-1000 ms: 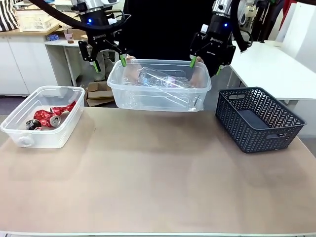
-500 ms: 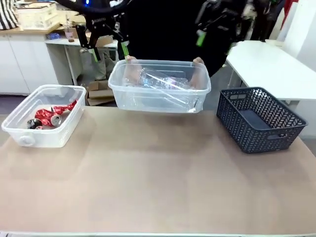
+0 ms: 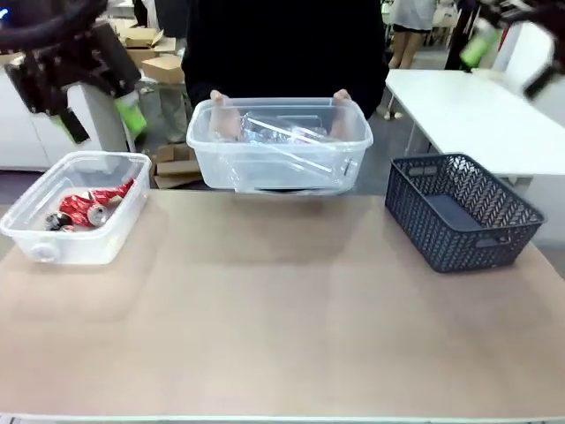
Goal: Sort the waste into each basket.
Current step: Release the Organizing box you were holding.
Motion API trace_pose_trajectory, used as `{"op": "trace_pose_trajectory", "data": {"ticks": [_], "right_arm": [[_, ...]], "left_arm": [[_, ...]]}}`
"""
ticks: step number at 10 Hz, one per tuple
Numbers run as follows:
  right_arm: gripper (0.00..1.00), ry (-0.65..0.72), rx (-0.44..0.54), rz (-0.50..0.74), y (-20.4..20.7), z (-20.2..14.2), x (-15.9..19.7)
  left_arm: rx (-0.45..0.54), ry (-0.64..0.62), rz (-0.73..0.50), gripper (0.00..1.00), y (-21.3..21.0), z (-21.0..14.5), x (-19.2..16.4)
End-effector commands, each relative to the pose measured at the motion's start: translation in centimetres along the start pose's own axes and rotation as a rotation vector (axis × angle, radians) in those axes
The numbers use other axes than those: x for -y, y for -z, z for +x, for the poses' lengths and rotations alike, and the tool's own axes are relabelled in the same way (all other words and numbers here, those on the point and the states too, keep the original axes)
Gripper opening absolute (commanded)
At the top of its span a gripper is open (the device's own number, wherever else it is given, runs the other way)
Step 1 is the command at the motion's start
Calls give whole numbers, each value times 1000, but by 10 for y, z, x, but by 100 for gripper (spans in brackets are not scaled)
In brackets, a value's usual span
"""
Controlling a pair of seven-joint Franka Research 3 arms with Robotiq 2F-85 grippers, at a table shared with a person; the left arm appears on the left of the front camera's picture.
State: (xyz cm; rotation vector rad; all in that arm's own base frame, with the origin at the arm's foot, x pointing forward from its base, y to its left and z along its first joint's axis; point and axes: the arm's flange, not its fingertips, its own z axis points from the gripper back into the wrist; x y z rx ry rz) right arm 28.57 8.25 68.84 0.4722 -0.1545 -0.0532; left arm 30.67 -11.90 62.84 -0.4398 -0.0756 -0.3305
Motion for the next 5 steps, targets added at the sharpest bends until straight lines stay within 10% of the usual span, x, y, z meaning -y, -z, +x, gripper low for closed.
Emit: {"op": "trace_pose_trajectory", "data": {"ticks": [1, 2, 3, 5], "right_arm": [[100, 64, 39, 171, 25, 5, 52], [100, 0, 0, 0, 0, 0, 0], [100, 0, 0, 0, 0, 0, 0], [100, 0, 0, 0, 0, 0, 0]], "left_arm": [[123, -25, -195, 100, 24, -23, -40], [67, -261, -124, 100, 34, -2, -52], [57, -13, -90, 100, 8, -17, -22], [57, -13, -90, 100, 8, -17, -22]]}}
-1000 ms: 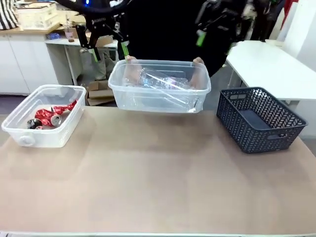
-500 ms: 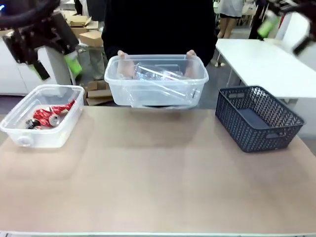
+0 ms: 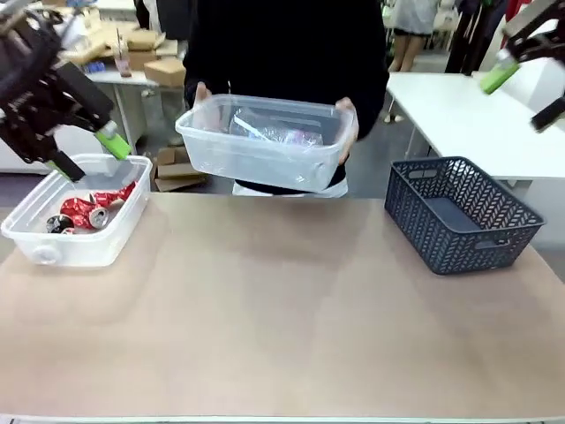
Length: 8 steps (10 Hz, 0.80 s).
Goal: Sort the waste into each basket.
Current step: Release the Organizing box you were holding.
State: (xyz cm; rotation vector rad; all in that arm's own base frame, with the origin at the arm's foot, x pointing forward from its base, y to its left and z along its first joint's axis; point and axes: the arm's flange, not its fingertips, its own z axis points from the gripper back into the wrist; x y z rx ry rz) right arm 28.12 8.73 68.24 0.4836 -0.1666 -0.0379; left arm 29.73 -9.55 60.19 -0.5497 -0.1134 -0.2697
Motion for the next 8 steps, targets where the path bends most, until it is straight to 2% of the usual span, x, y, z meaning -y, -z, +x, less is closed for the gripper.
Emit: {"op": "trace_pose_trajectory", "data": {"ticks": [1, 2, 3, 4, 5, 6, 7, 8], "right_arm": [[100, 20, 0, 14, 2, 0, 13], [100, 33, 5, 151, 0, 1, 12], [100, 49, 14, 331, -8, -9, 21], [100, 95, 25, 575, -19, -27, 37], [100, 202, 87, 745, -28, -46, 61], [100, 190, 154, 935, -36, -65, 95], [100, 229, 216, 1049, -38, -74, 124], [100, 270, 203, 1030, -31, -73, 145]], "left_arm": [[-11, 38, 8, 100, -5, 2, 6], [0, 0, 0, 100, 0, 0, 0], [11, 30, -131, 100, -12, -12, -9], [59, 23, -342, 100, -27, -31, -29], [151, 19, -578, 100, -40, -52, -55], [314, -28, -788, 100, -48, -72, -86], [401, -40, -965, 100, -52, -81, -108], [480, -76, -1079, 100, -56, -83, -121]]}}
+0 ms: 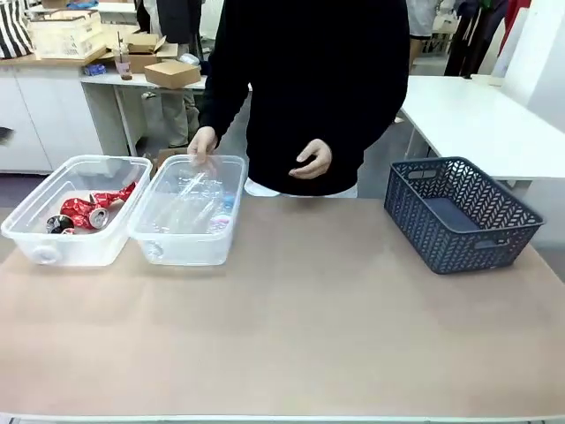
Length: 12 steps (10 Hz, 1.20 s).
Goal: Sort the waste into each basket.
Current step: Release the Organizing box you were holding.
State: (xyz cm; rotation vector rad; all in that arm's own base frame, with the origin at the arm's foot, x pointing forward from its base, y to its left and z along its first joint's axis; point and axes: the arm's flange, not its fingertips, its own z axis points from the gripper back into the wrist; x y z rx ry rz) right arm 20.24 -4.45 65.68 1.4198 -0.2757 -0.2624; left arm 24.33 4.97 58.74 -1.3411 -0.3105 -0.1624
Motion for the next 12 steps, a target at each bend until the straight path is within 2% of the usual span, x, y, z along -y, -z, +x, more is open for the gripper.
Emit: {"op": "trace_pose_trajectory", "data": {"ticks": [1, 2, 3, 12], "right_arm": [[100, -16, -54, -39, 8, 11, 46], [100, 0, 0, 0, 0, 0, 0], [100, 0, 0, 0, 0, 0, 0], [100, 0, 0, 0, 0, 0, 0]], "left_arm": [[213, -62, -336, 100, -1, 9, -17], [181, -136, -231, 100, 4, 28, -25], [102, -35, -140, 100, -19, -2, -10], [102, -35, -140, 100, -19, -2, -10]]}}
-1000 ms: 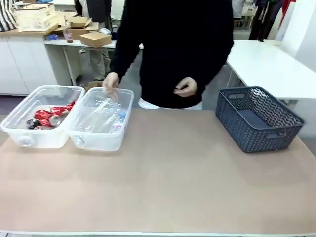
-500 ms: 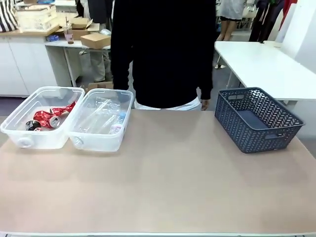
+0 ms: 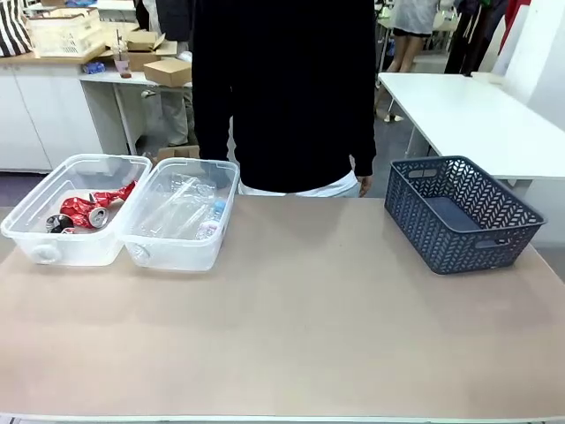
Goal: Sort the waste into each basket.
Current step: Release the Organizing box you were holding.
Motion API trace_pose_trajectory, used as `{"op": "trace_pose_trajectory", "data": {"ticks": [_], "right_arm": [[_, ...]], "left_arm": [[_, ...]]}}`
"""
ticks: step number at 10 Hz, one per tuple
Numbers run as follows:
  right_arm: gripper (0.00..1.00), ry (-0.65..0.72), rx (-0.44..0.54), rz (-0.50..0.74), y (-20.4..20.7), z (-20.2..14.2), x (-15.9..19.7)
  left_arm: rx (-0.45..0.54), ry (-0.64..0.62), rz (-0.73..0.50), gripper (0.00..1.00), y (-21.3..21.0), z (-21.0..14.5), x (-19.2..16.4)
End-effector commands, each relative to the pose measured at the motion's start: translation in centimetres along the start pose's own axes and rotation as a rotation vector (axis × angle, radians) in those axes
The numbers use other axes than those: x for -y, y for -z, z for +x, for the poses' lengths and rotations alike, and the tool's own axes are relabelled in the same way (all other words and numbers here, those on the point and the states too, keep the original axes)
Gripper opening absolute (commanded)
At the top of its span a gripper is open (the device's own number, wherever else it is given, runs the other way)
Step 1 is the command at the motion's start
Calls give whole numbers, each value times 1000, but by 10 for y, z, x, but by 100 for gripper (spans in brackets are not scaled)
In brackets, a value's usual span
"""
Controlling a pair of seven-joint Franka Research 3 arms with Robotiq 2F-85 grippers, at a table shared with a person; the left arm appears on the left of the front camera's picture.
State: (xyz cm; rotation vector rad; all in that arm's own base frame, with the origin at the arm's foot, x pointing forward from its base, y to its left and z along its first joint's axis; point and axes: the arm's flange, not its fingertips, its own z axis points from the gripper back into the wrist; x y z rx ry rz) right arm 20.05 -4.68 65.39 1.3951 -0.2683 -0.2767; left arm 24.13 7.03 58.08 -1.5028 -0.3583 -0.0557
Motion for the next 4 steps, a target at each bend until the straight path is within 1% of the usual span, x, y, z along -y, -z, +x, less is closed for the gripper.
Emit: {"op": "trace_pose_trajectory", "data": {"ticks": [1, 4], "right_arm": [[100, -10, -5, 26, 2, 1, -3], [100, -10, -5, 26, 2, 1, -3]], "left_arm": [[-14, 27, 1, 100, 0, 0, 0], [-14, 27, 1, 100, 0, 0, 0]]}}
